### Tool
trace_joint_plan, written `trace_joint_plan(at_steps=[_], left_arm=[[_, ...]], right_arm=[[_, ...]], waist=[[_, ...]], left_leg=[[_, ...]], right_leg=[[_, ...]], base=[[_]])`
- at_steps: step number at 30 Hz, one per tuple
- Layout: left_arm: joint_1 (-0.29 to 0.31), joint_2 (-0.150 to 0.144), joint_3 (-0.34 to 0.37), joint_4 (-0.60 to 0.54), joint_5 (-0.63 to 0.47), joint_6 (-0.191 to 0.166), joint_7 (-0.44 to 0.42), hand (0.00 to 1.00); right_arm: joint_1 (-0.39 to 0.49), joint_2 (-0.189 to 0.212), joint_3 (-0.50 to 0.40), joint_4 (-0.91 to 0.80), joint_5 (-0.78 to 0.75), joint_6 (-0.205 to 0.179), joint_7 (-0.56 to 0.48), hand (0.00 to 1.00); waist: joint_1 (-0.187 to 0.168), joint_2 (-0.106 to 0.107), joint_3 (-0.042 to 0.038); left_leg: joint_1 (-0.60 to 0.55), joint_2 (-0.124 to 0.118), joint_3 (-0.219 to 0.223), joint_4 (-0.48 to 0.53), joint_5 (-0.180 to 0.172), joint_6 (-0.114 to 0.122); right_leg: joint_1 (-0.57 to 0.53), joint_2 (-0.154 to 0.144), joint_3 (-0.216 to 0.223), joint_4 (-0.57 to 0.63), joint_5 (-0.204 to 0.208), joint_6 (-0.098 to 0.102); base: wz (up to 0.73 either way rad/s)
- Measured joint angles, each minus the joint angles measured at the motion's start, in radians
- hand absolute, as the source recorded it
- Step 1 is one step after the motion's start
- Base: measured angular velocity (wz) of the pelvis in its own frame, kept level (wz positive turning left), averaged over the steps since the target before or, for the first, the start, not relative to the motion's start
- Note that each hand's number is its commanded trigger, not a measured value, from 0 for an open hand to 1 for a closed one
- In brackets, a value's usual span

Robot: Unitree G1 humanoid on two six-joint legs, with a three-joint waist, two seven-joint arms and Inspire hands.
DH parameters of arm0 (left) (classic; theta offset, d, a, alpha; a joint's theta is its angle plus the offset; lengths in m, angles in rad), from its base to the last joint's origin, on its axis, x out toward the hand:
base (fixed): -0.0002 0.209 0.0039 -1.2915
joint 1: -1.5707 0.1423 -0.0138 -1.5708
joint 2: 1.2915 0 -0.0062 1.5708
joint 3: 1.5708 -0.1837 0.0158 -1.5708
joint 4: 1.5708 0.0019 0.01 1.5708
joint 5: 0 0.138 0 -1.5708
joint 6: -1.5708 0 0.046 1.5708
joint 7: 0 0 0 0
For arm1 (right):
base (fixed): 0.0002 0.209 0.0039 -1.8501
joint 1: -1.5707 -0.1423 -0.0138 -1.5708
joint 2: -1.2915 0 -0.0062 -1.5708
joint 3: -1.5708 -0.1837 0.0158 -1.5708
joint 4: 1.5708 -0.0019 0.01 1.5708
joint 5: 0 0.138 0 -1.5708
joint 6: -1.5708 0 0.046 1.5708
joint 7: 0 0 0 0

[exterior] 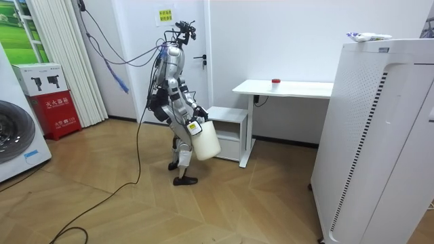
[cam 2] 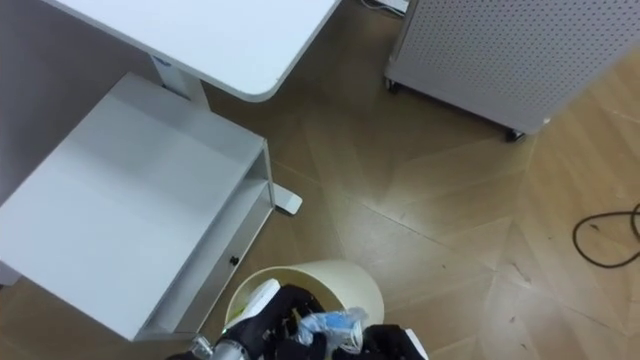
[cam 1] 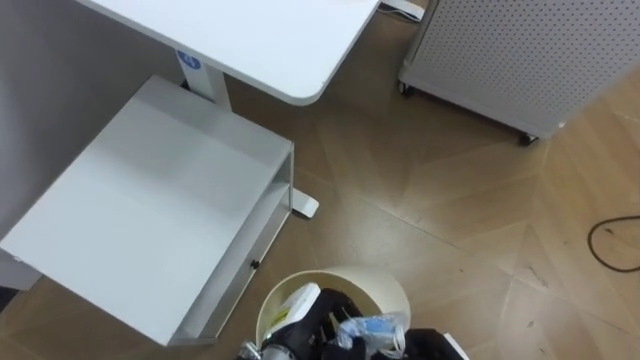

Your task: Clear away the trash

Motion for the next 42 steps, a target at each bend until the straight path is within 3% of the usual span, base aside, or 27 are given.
trace_joint_plan(at_steps=[4,5,7,8,18,29,38,42], left_arm=[[0.005,0.004,0.002,-0.001,0.026,0.000,-0.013,1.00],[0.007,0.004,0.002,-0.001,0.026,0.000,-0.013,0.87],[0.012,0.007,0.002,-0.001,0.026,-0.001,-0.021,0.47],[0.014,0.009,0.002,-0.001,0.026,-0.001,-0.024,0.00],[0.064,0.022,-0.003,0.001,0.026,-0.001,-0.038,0.00],[0.081,0.038,-0.002,0.000,0.099,-0.001,-0.052,0.00],[0.105,0.049,0.000,-0.006,0.137,-0.004,-0.053,0.00],[0.118,0.086,0.019,-0.064,0.179,-0.013,-0.056,0.00]], right_arm=[[0.002,0.000,-0.003,0.012,-0.006,0.000,0.017,1.00],[0.002,0.000,-0.004,0.014,-0.007,0.000,0.021,1.00],[0.006,0.001,-0.004,0.014,-0.019,0.001,0.026,1.00],[0.007,0.001,-0.004,0.014,-0.024,0.002,0.028,1.00],[0.022,-0.001,-0.005,0.036,-0.051,0.002,0.056,1.00],[0.021,-0.006,-0.013,0.037,-0.052,0.001,0.079,1.00],[0.042,-0.035,-0.016,0.081,-0.034,-0.002,0.114,1.00],[0.043,-0.038,-0.057,0.125,-0.029,-0.002,0.148,1.00]], waist=[[0.000,-0.005,-0.0032],[0.000,-0.005,-0.0033],[0.001,-0.005,-0.0033],[0.001,-0.005,-0.0034],[0.027,0.006,-0.0100],[0.054,0.013,-0.0080],[0.052,0.019,-0.0066],[0.052,0.019,-0.0064]], left_leg=[[0.000,0.001,0.000,0.000,0.000,0.000],[0.000,0.001,0.000,0.000,0.000,0.000],[0.001,0.002,0.000,-0.002,0.000,0.000],[0.001,0.001,0.000,-0.003,0.000,0.000],[0.007,-0.008,0.004,-0.024,0.005,-0.005],[0.015,-0.014,0.006,-0.035,0.005,-0.005],[0.150,-0.038,0.025,-0.118,0.014,-0.006],[0.216,-0.040,0.029,-0.141,0.014,-0.008]], right_leg=[[0.000,-0.001,0.000,0.001,0.000,0.000],[0.000,-0.001,0.001,0.001,0.000,0.000],[0.000,-0.001,0.000,-0.001,0.000,0.000],[0.000,-0.001,0.001,-0.001,0.000,0.000],[0.000,-0.001,-0.001,-0.016,0.003,-0.001],[0.003,-0.005,0.002,-0.019,0.003,0.000],[0.118,-0.027,-0.005,-0.061,-0.004,0.012],[0.184,-0.024,-0.007,-0.089,-0.006,0.016]], base=[[0.00],[0.00],[0.00],[0.00],[0.00],[0.00],[0.01],[0.00]])
